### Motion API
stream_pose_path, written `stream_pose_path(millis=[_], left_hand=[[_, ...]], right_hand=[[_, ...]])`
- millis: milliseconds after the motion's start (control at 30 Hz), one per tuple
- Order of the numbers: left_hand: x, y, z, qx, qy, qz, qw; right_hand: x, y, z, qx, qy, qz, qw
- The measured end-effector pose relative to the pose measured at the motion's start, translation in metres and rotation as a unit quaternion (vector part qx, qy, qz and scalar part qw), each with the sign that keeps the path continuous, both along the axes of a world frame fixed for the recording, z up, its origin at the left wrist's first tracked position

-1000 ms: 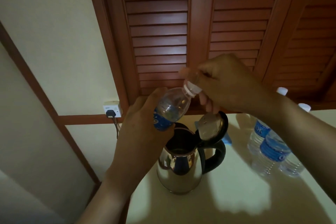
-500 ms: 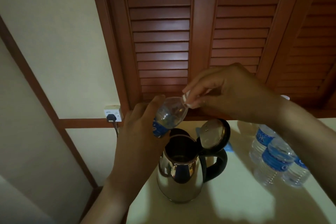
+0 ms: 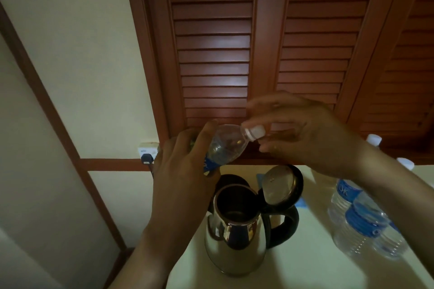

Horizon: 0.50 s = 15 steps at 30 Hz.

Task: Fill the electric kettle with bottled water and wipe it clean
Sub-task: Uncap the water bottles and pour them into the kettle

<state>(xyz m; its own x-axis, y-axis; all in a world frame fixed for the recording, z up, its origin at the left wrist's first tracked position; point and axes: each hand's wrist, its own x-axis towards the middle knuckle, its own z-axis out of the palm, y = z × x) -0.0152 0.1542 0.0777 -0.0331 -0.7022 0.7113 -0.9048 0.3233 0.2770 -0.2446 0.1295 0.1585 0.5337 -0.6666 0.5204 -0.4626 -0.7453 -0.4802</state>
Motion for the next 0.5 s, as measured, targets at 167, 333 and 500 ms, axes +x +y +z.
stream_pose_path(millis=[167, 333, 500], left_hand=[[-0.007, -0.007, 0.001, -0.007, -0.001, -0.007, 1.000], [-0.009, -0.013, 0.003, -0.012, -0.017, -0.007, 1.000], [-0.012, -0.017, 0.000, -0.006, -0.028, -0.022, 0.999]], right_hand=[[0.004, -0.002, -0.004, -0.016, -0.063, -0.005, 0.998], [0.012, 0.005, -0.004, 0.058, -0.080, -0.088, 0.991], [0.023, 0.001, -0.006, 0.072, -0.072, -0.176, 0.979]])
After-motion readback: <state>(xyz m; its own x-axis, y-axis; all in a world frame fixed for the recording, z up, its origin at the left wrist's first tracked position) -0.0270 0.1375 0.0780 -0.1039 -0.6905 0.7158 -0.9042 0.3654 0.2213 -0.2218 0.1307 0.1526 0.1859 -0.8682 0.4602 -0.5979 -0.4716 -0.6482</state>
